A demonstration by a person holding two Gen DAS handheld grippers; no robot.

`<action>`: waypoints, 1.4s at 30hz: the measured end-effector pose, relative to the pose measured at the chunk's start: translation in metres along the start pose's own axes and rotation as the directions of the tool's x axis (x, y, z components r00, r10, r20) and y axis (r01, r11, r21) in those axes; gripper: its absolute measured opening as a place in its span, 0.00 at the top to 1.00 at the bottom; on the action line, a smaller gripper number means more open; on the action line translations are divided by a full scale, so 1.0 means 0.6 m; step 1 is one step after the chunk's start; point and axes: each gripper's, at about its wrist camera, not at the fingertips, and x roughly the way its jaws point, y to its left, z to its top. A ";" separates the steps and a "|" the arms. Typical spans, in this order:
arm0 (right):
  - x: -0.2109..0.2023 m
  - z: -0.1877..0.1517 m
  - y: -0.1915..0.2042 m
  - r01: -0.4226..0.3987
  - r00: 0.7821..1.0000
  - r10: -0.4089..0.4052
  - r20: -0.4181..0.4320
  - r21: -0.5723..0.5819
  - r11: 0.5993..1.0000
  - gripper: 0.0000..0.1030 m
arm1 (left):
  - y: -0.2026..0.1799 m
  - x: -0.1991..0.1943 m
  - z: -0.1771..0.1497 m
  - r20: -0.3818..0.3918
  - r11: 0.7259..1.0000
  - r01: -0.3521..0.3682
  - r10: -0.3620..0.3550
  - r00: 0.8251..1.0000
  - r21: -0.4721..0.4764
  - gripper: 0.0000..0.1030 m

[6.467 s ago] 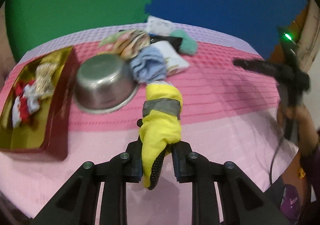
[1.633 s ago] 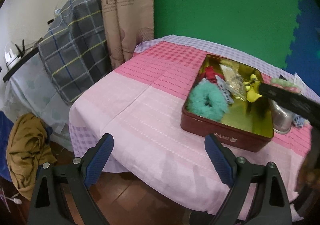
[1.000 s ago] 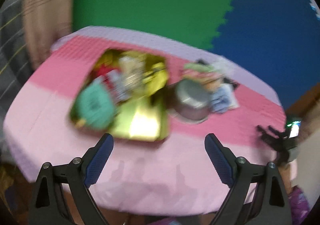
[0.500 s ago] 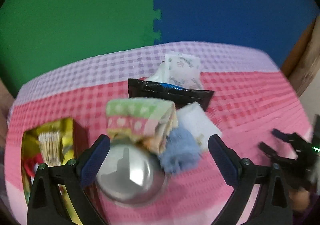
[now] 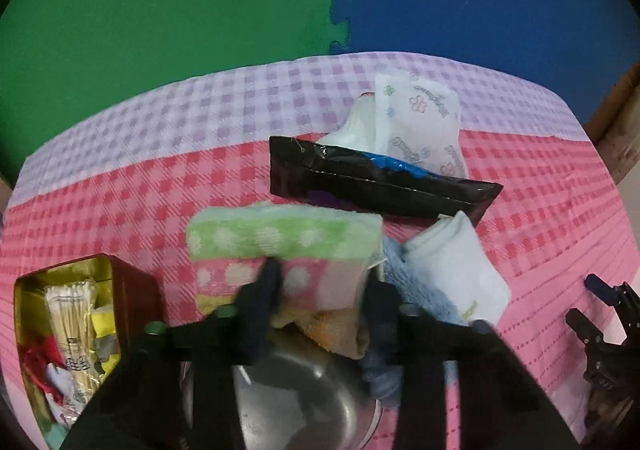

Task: Organize soft objects
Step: 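Grasp the green-and-pink towel with the left tool and lift it, then carry the towel to the tin with the left tool while the right tool grasps the white socks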

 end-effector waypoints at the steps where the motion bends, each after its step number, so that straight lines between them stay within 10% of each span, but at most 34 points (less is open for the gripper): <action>1: 0.001 0.000 0.000 0.001 1.000 -0.001 -0.001 0.000 1.000 0.35 | 0.004 0.006 0.001 -0.013 1.000 0.004 -0.004 1.000 -0.005 0.82; 22: 0.004 0.001 -0.001 0.028 1.000 -0.028 -0.007 -0.001 1.000 0.35 | 0.042 -0.256 -0.086 0.363 0.960 0.208 -0.129 0.923 -0.188 0.84; 42: 0.079 0.120 0.145 -0.197 0.975 0.190 -0.116 -0.054 0.979 0.35 | 0.099 -0.350 -0.262 0.337 0.937 0.153 -0.041 0.941 -0.314 0.83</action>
